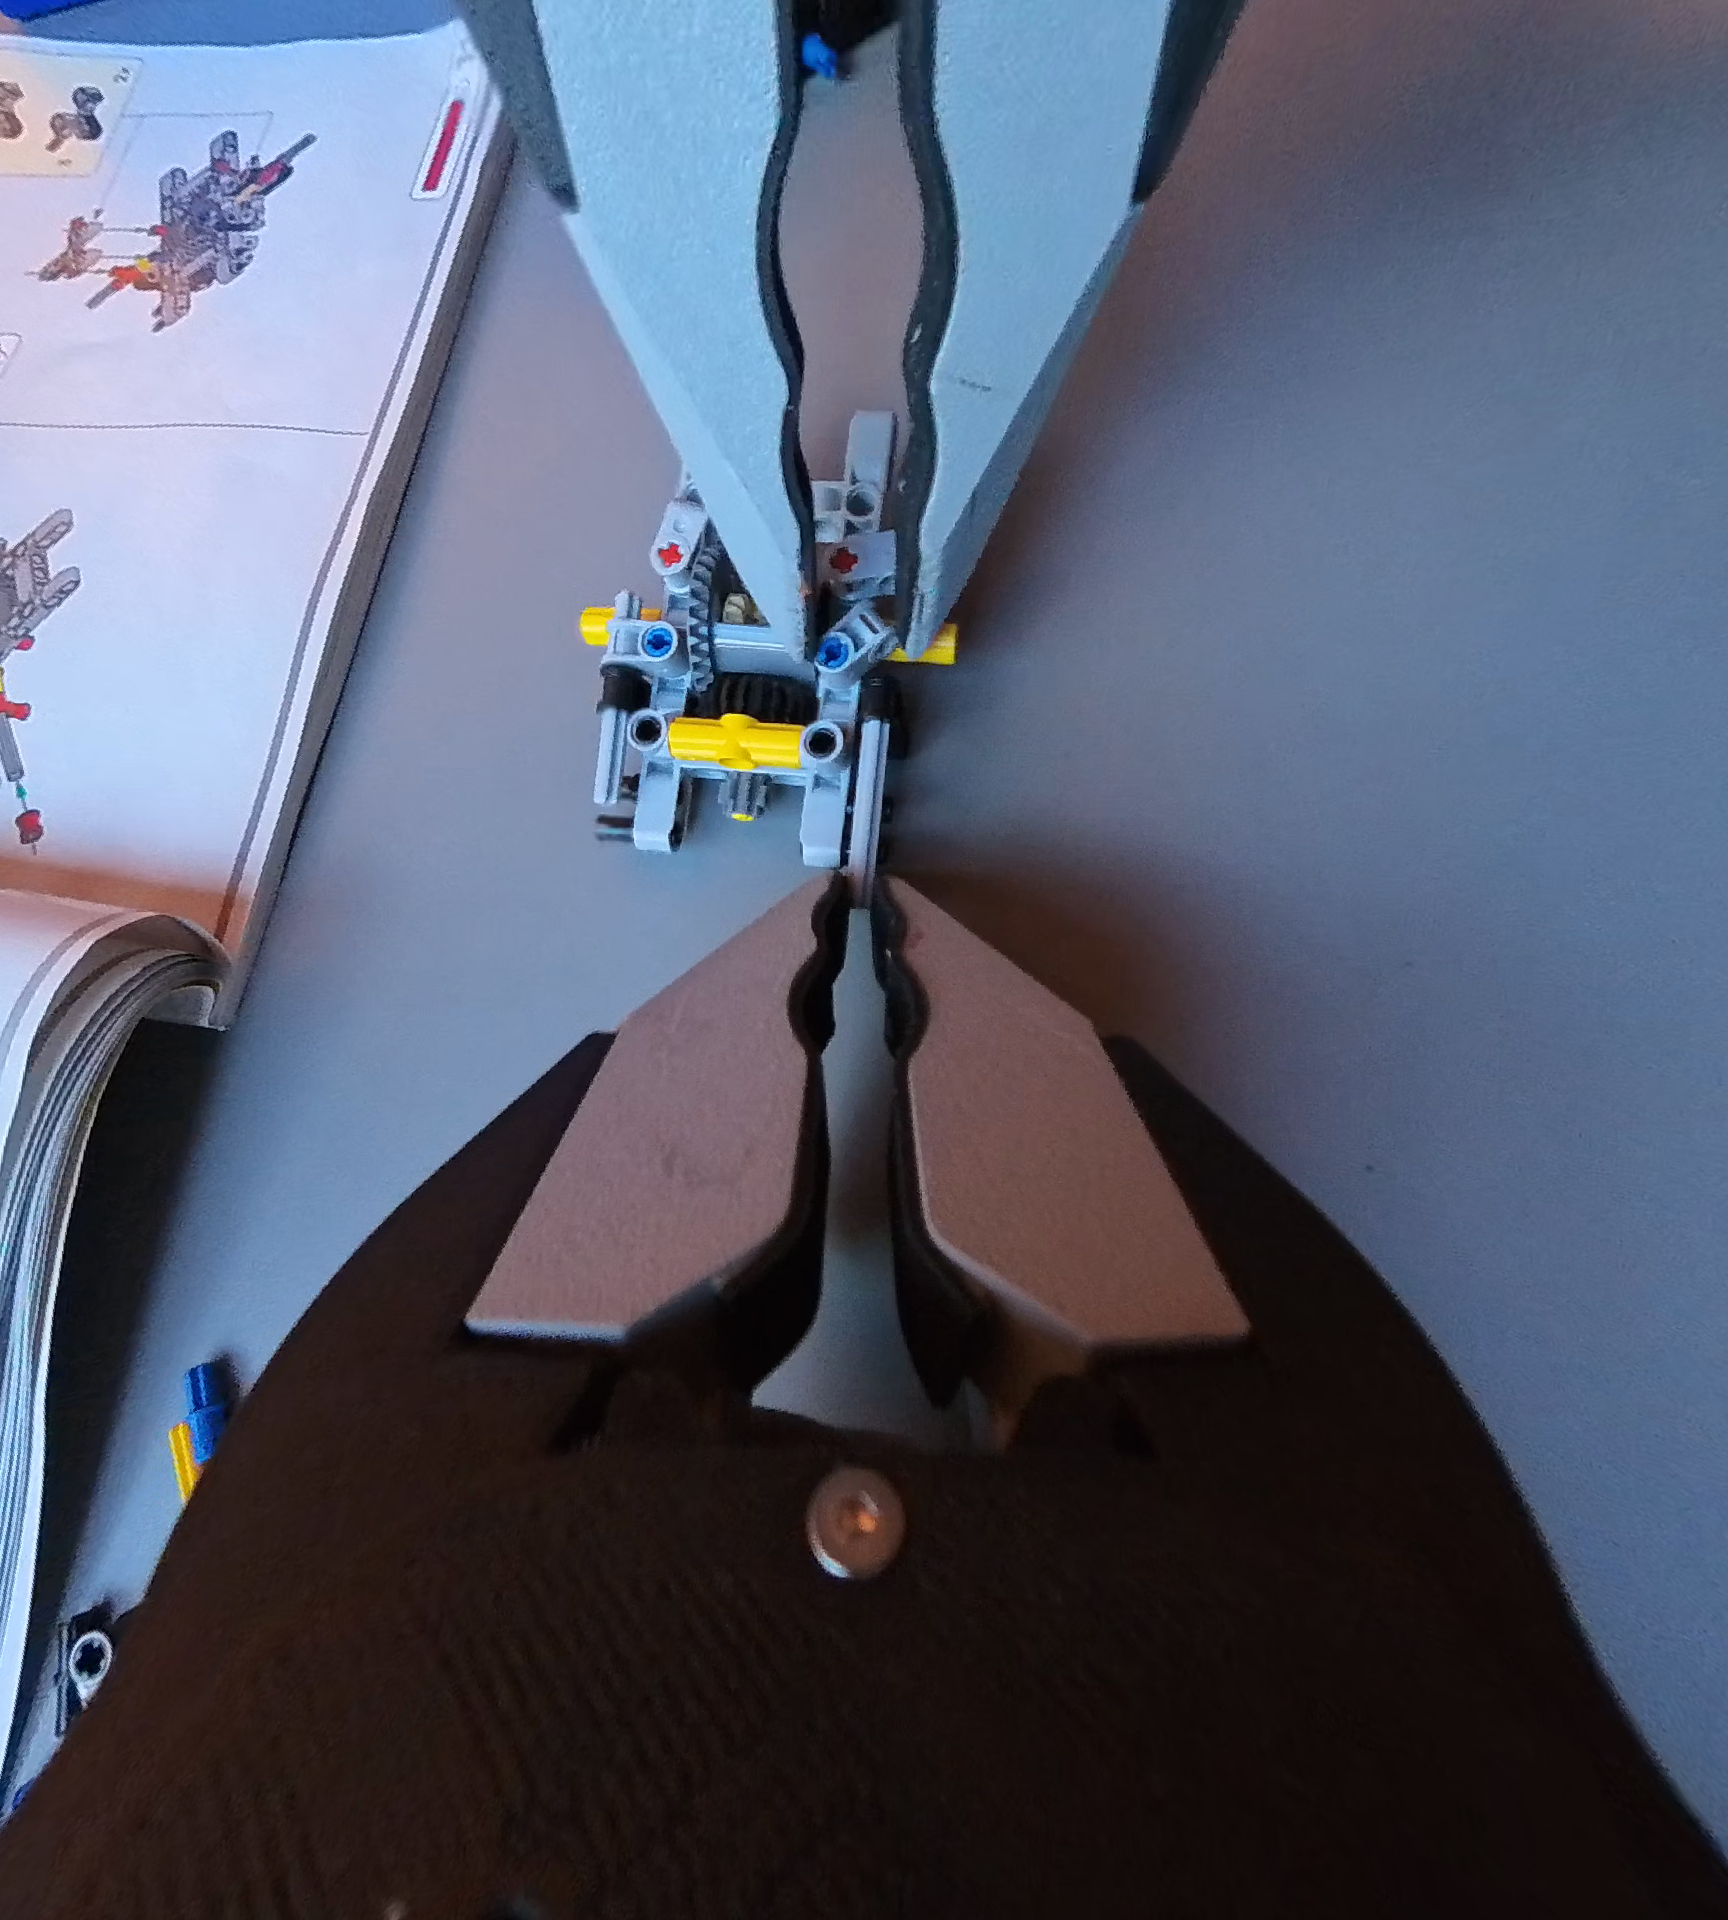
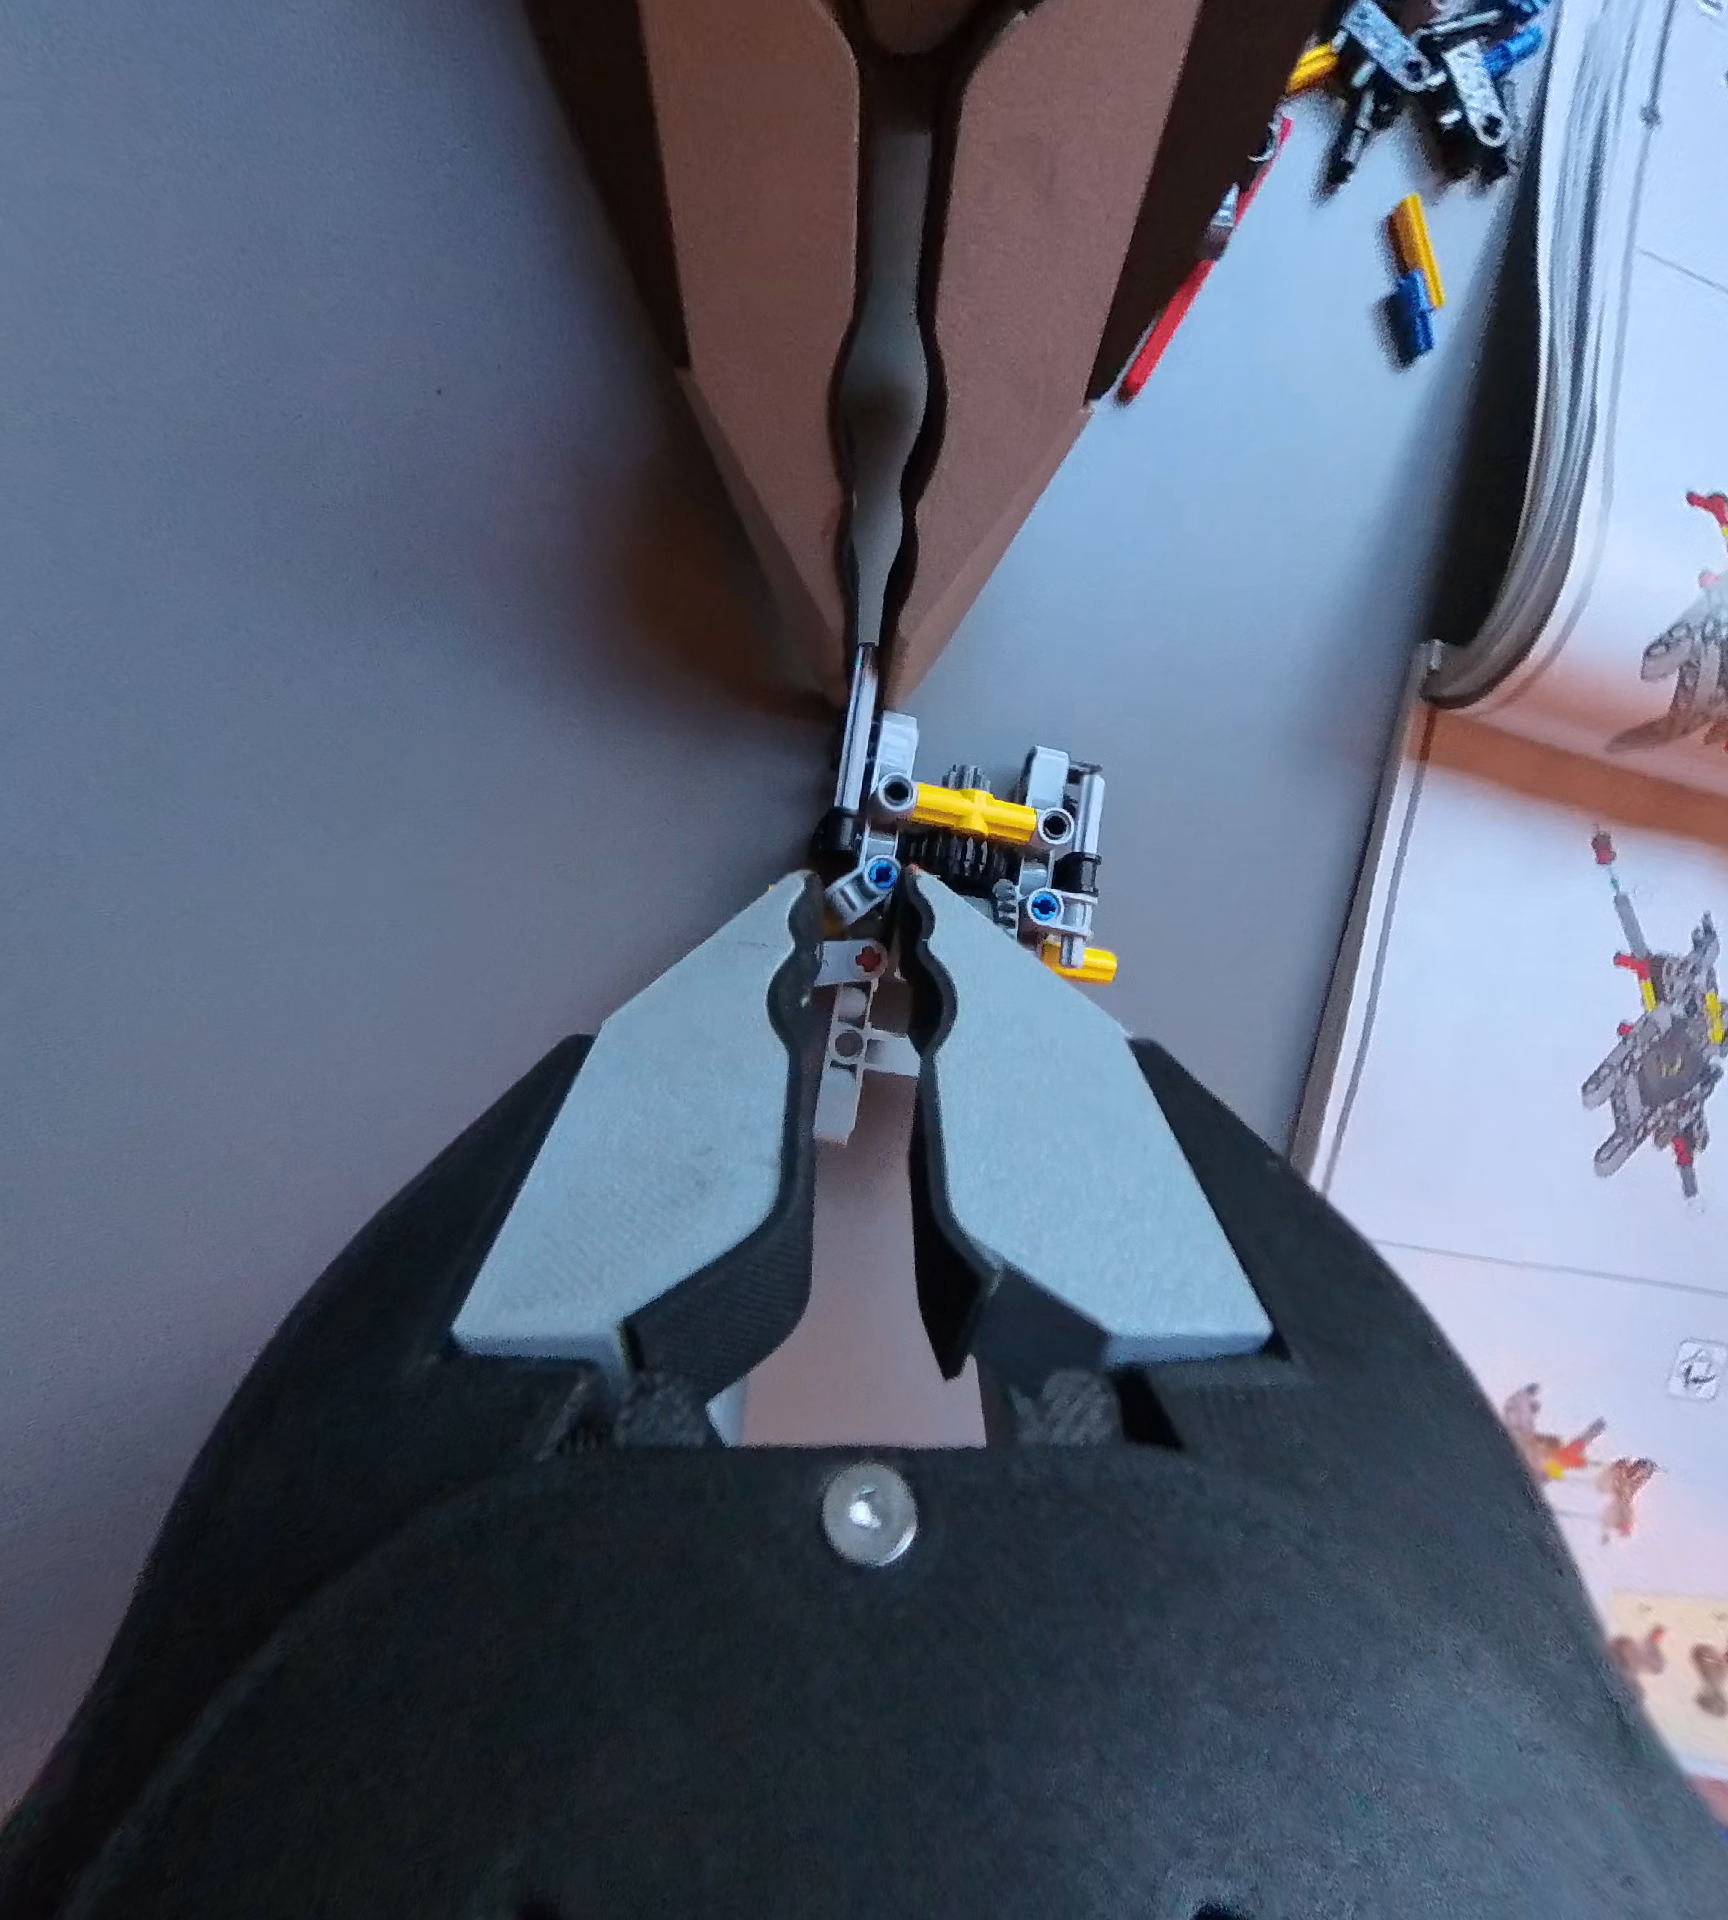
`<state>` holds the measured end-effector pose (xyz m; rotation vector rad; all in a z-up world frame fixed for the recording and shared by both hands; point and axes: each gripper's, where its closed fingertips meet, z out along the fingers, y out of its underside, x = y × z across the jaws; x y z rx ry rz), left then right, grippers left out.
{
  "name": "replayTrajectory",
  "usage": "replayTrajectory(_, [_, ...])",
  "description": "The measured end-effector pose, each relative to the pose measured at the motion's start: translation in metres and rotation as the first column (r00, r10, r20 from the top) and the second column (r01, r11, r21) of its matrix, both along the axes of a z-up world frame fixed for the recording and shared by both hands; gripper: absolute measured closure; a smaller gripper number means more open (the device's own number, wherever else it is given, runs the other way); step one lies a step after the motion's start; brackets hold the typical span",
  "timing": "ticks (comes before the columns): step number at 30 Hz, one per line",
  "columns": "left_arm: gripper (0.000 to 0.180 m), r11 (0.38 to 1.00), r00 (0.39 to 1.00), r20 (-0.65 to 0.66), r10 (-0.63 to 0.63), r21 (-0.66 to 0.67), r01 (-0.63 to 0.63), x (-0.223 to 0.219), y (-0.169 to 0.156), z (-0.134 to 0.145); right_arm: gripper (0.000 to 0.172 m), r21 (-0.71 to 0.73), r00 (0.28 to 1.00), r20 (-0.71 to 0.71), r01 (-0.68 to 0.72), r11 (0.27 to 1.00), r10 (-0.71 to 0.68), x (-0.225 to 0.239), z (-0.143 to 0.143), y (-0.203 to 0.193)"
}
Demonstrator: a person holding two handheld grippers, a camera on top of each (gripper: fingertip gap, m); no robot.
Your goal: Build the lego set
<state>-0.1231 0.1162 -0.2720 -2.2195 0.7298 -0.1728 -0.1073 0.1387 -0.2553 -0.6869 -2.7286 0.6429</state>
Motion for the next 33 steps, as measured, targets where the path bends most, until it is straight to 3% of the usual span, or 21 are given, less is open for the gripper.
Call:
replayTrajectory(9, [0.178, 1.000, 1.000, 0.007, 0.015, -0.006, -0.015, -0.001, 0.000, 0.000, 0.160, -0.039, 0.976, -0.035, 0.214, 0.976, -0.215, 0.000, 0.000, -0.002])
replayTrajectory(13, [0.179, 1.000, 1.000, 0.004, 0.020, -0.006, -0.020, 0.000, 0.000, 0.000, 0.161, -0.113, 0.928, 0.033, 0.373, 0.921, -0.372, -0.005, 0.002, -0.003])
replayTrajectory(15, [0.179, 1.000, 1.000, 0.017, 0.001, -0.012, -0.001, 0.006, -0.001, 0.000, 0.172, -0.163, 0.891, 0.037, 0.452, 0.877, -0.452, -0.012, 0.002, -0.001])
replayTrajectory(19, [0.178, 0.999, 0.999, 0.027, 0.030, -0.018, -0.029, 0.001, 0.000, 0.000, 0.172, -0.144, 0.924, -0.071, 0.362, 0.921, -0.375, -0.009, 0.005, 0.000])
replayTrajectory(26, [0.179, 1.000, 1.000, 0.020, 0.020, -0.014, -0.019, -0.003, -0.002, 0.000, 0.145, -0.079, 0.981, -0.080, 0.173, 0.982, -0.179, -0.001, 0.010, 0.007])
replayTrajectory(33, [0.179, 1.000, 1.000, 0.020, 0.011, -0.013, -0.011, -0.002, -0.002, 0.000, 0.157, 0.038, 0.996, -0.040, -0.084, 0.996, 0.085, 0.002, 0.004, -0.004])
